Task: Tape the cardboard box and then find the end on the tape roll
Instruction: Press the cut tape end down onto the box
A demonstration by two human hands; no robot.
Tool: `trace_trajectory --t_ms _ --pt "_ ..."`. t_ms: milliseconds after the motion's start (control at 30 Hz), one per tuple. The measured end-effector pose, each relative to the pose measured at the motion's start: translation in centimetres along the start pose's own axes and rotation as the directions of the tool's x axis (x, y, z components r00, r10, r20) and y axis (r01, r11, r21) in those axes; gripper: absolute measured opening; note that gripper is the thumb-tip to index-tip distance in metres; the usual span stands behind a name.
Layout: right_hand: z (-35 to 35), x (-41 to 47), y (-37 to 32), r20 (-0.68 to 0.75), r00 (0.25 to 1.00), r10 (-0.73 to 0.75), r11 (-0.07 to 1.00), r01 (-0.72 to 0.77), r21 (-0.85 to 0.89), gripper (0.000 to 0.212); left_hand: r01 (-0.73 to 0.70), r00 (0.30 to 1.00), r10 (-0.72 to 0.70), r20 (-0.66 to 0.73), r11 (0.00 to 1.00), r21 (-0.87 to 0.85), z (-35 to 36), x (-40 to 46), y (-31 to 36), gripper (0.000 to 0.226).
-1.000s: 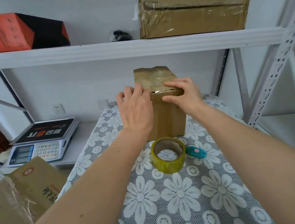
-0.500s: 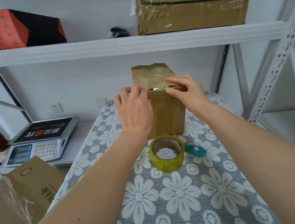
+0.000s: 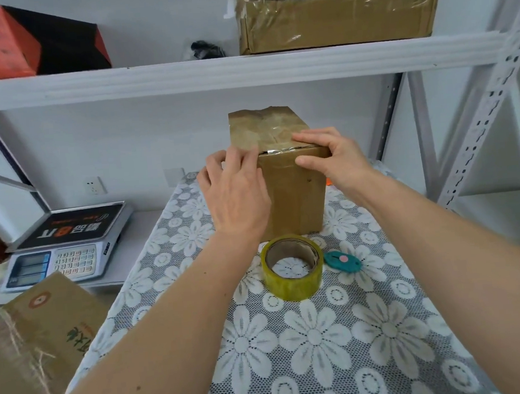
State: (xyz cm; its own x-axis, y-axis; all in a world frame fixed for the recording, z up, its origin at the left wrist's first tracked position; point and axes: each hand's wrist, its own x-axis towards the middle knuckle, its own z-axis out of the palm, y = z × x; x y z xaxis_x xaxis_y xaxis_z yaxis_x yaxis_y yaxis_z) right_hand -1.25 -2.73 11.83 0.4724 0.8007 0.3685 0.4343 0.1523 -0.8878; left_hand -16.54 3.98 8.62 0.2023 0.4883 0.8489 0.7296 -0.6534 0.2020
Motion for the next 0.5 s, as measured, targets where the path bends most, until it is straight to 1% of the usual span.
trace_trajectory --t_ms 100,167,233,267,300,367,433,467,500 --pt "0.0 -0.2 -0.2 0.008 1.000 0.009 1.000 -0.009 0.004 0.044 -0.006 1.000 0.006 0.027 1.000 0.007 -0.2 -0.1 0.0 0.030" --pt "-0.1 -0.4 -0.6 0.020 0.999 0.030 0.999 -0.030 -0.010 0.047 -0.018 0.997 0.018 0.080 1.000 -0.003 -0.8 -0.1 0.1 0.033" --pt "-0.3 -0.8 -1.2 0.039 0.997 0.063 0.997 -0.061 -0.048 0.054 -0.029 0.987 0.038 0.159 0.998 -0.060 -1.5 -0.1 0.0 0.038" --pt "-0.5 -1.1 -1.5 0.033 0.996 0.079 0.995 -0.077 -0.066 0.058 -0.022 0.980 0.044 0.193 0.993 -0.116 -1.9 0.0 -0.1 0.041" --pt "-0.7 -1.4 -1.5 0.009 0.995 0.102 0.993 -0.101 -0.065 0.061 -0.002 0.977 0.041 0.210 0.983 -0.185 -2.3 0.0 -0.2 0.042" --pt "-1.1 -2.5 -1.6 -0.092 0.980 0.176 0.984 -0.179 -0.019 0.063 0.053 0.984 0.002 0.177 0.952 -0.300 -3.2 -0.3 -0.6 0.040" --pt "-1.3 -4.0 -1.6 -0.252 0.948 0.194 0.971 -0.221 -0.087 0.057 0.080 0.991 -0.039 0.126 0.938 -0.337 -4.1 -1.2 -0.8 0.034" --pt "-1.5 -4.8 -1.6 -0.298 0.933 0.199 0.962 -0.244 -0.122 0.052 0.090 0.991 -0.049 0.127 0.936 -0.339 -4.3 -1.9 -1.0 0.030" --pt "-1.5 -5.6 -1.5 -0.304 0.926 0.222 0.955 -0.270 -0.124 0.048 0.104 0.986 -0.053 0.155 0.935 -0.339 -4.6 -2.8 -1.0 0.029"
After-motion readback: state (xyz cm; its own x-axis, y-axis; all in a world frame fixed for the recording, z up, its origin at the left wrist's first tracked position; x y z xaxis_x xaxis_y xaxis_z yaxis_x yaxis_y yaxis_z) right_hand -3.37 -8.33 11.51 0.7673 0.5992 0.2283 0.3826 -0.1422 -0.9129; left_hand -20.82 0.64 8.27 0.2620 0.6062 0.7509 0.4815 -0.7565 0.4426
